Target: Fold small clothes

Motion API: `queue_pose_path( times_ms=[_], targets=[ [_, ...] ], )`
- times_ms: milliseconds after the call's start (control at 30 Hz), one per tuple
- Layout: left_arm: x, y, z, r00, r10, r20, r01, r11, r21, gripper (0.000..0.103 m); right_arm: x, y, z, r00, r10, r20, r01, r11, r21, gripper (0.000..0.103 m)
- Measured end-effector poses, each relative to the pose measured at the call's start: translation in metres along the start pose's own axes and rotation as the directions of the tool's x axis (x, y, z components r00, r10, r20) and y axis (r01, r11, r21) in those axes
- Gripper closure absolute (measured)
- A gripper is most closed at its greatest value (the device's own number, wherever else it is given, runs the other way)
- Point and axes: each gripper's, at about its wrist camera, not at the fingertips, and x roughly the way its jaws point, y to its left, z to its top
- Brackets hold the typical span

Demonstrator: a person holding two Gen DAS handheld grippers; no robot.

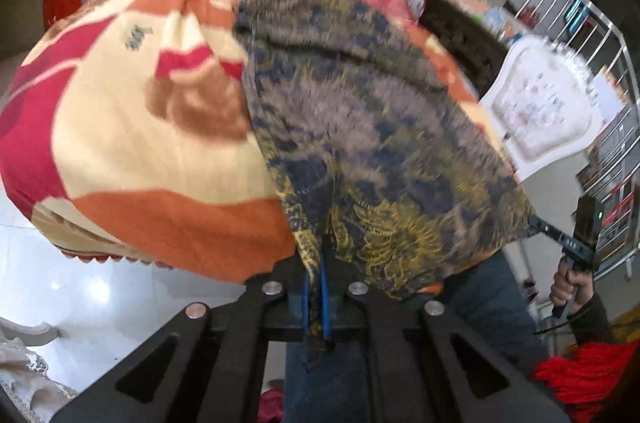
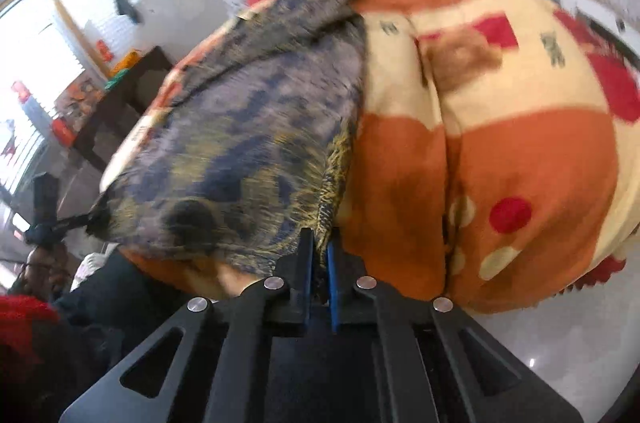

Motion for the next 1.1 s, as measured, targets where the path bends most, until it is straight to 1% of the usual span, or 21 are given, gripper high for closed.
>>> queue_pose_path(
  times_ms=[100,133,200,300,333,433,533,600,667,733,767,833,933,1000,1067,1100],
  targets=[
    [-0.025,0.000,0.007,0.997,-0.041,0.063,0.042,0.999,-0.012,0.100,-0.036,0.015,0.010,0.997,0.055,0.060,-0.053,0.998,-0.023,0.082],
    [-0.030,-0.001,0.008,0.996,-0.042,0.081,0.043,0.999,-0.011,0.100,-0.048,0.023,0.013,0.994,0.072,0.078,-0.069,0.997,-0.040,0.082],
    [-0.047,0.001,0.011,0.991,-0.049,0.122,0.051,0.999,-0.011,0.100,-0.066,0.037,0.020,0.987,0.116,0.108,-0.108,0.992,-0.072,0.082],
    [-0.079,0.004,0.012,0.980,-0.065,0.186,0.068,0.998,-0.006,0.100,-0.096,0.063,0.025,0.969,0.191,0.155,-0.170,0.975,-0.141,0.083],
    [-0.091,0.006,0.013,0.976,-0.073,0.203,0.076,0.997,-0.007,0.100,-0.104,0.068,0.026,0.966,0.199,0.162,-0.174,0.972,-0.159,0.083],
    [-0.124,0.007,0.012,0.963,-0.117,0.244,0.118,0.993,0.009,0.100,-0.130,0.084,0.034,0.961,0.193,0.199,-0.148,0.964,-0.220,0.083],
    [-0.150,-0.005,0.011,0.949,-0.163,0.268,0.150,0.986,0.070,0.100,-0.152,0.081,0.048,0.942,0.228,0.247,-0.176,0.960,-0.216,0.083],
    [-0.160,-0.016,0.013,0.939,-0.213,0.270,0.190,0.976,0.109,0.100,-0.168,0.079,0.053,0.929,0.240,0.281,-0.184,0.960,-0.211,0.083],
    [-0.159,-0.025,0.016,0.934,-0.240,0.265,0.211,0.968,0.133,0.100,-0.178,0.073,0.057,0.917,0.247,0.312,-0.193,0.962,-0.191,0.083],
    [-0.147,-0.028,0.021,0.936,-0.246,0.252,0.219,0.967,0.130,0.099,-0.179,0.065,0.059,0.911,0.247,0.330,-0.204,0.966,-0.160,0.083],
    [-0.140,-0.027,0.024,0.940,-0.241,0.243,0.218,0.969,0.115,0.099,-0.176,0.061,0.060,0.912,0.242,0.331,-0.206,0.969,-0.140,0.083],
    [-0.119,-0.021,0.034,0.951,-0.205,0.233,0.196,0.979,0.063,0.099,-0.165,0.052,0.062,0.921,0.217,0.324,-0.192,0.975,-0.109,0.083],
    [-0.094,-0.008,0.050,0.959,-0.159,0.235,0.170,0.985,-0.031,0.099,-0.139,0.036,0.071,0.927,0.201,0.317,-0.199,0.979,-0.038,0.083],
    [-0.072,0.005,0.072,0.959,-0.138,0.249,0.169,0.979,-0.109,0.099,-0.115,0.025,0.087,0.934,0.176,0.311,-0.191,0.981,0.018,0.083],
    [-0.053,0.013,0.096,0.957,-0.128,0.262,0.173,0.973,-0.154,0.099,-0.090,0.009,0.106,0.936,0.159,0.315,-0.195,0.977,0.085,0.083],
    [-0.041,0.016,0.115,0.956,-0.109,0.272,0.158,0.974,-0.164,0.099,-0.079,0.003,0.116,0.934,0.156,0.320,-0.202,0.973,0.114,0.083]
  ],
)
